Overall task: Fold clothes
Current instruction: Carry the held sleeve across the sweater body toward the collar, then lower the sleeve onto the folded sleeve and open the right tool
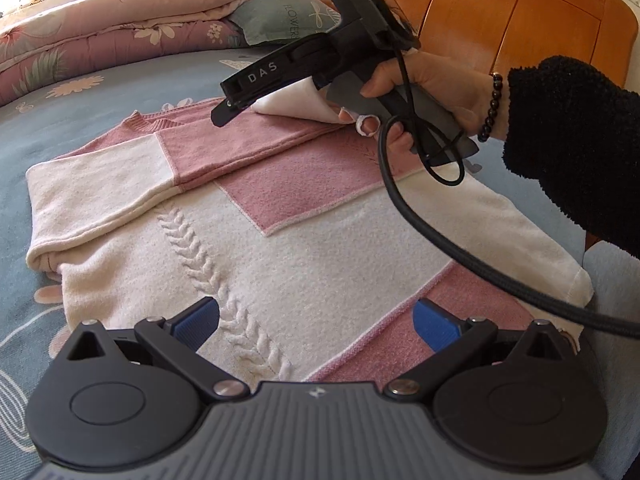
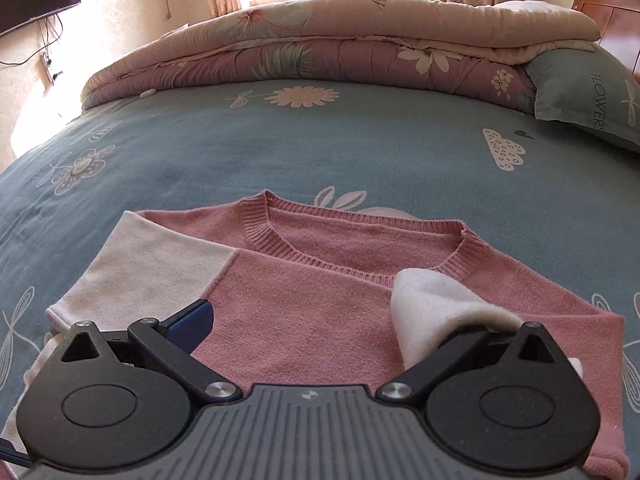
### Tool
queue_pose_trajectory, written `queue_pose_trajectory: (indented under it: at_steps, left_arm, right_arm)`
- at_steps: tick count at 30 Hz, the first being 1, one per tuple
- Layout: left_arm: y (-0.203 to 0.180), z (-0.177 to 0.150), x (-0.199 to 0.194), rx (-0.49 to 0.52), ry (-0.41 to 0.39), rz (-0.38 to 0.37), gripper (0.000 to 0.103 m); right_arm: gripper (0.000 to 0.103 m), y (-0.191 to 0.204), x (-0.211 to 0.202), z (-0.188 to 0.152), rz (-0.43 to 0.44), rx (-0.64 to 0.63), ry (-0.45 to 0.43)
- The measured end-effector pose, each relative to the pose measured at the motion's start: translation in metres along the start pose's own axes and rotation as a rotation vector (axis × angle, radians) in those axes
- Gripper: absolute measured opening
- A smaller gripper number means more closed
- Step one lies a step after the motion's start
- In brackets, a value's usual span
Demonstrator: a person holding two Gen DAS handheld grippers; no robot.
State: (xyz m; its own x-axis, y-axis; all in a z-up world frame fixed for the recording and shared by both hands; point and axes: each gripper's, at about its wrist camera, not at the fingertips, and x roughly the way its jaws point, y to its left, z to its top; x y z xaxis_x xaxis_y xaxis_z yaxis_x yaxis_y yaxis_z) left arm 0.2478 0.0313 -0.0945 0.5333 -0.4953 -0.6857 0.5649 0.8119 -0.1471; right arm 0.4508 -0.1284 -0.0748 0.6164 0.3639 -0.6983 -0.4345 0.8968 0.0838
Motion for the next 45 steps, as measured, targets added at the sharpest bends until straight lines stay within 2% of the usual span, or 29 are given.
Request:
queue_pose_trajectory:
  at_steps: [3, 8, 12, 15, 18, 21, 25, 28, 32, 34, 36, 39, 45]
  left_arm:
    - [0.0, -0.002, 0.003, 0.004, 0.015, 0.015, 0.102]
    - [0.003, -0.002, 0.0, -0.004, 0.013, 0.02, 0.102]
    - [0.003, -0.003, 0.0, -0.001, 0.012, 0.017, 0.102]
    - [0.001, -0.003, 0.001, 0.006, 0.017, 0.021, 0.102]
    - [0.001, -0.004, 0.005, 0.012, 0.029, 0.029, 0.102]
    - [0.002, -0.005, 0.007, 0.016, 0.04, 0.036, 0.102]
    - [0.002, -0.006, 0.008, 0.027, 0.046, 0.046, 0.102]
    - [0.003, -0.007, 0.008, 0.023, 0.045, 0.044, 0.102]
    - [0.003, -0.007, 0.008, 0.025, 0.046, 0.046, 0.102]
    - [0.004, -0.007, 0.008, 0.024, 0.046, 0.046, 0.102]
    - [0.004, -0.007, 0.008, 0.024, 0.046, 0.046, 0.102]
    - [0.004, -0.007, 0.008, 0.022, 0.046, 0.045, 0.102]
    - [0.004, -0.007, 0.007, 0.022, 0.047, 0.045, 0.102]
  right_arm:
    - [0.103, 0.004, 0.003, -0.01, 0.003, -0.01, 0.038]
    - [0.103, -0.018, -0.008, -0.018, 0.06, 0.094, 0.062]
    - [0.103, -0.046, -0.026, -0.025, 0.077, 0.221, 0.017]
    - [0.103, -0.071, -0.032, -0.028, 0.092, 0.373, -0.028]
    - [0.103, -0.08, -0.032, -0.022, 0.15, 0.459, -0.074]
    - [0.103, -0.066, -0.028, -0.007, 0.189, 0.433, -0.093]
    - [0.103, -0.028, -0.017, 0.009, 0.249, 0.329, -0.07]
    - [0.103, 0.003, -0.007, 0.011, 0.208, 0.195, -0.029]
    - [0.103, 0.027, 0.01, -0.002, 0.103, 0.025, 0.073]
    - [0.103, 0.029, 0.013, -0.009, 0.078, -0.011, 0.105]
    - [0.103, 0.022, 0.009, -0.013, 0.081, 0.002, 0.103]
    - [0.103, -0.002, -0.002, -0.017, 0.109, 0.12, 0.075]
    - [0.103, -0.065, -0.012, -0.021, 0.128, 0.503, -0.046]
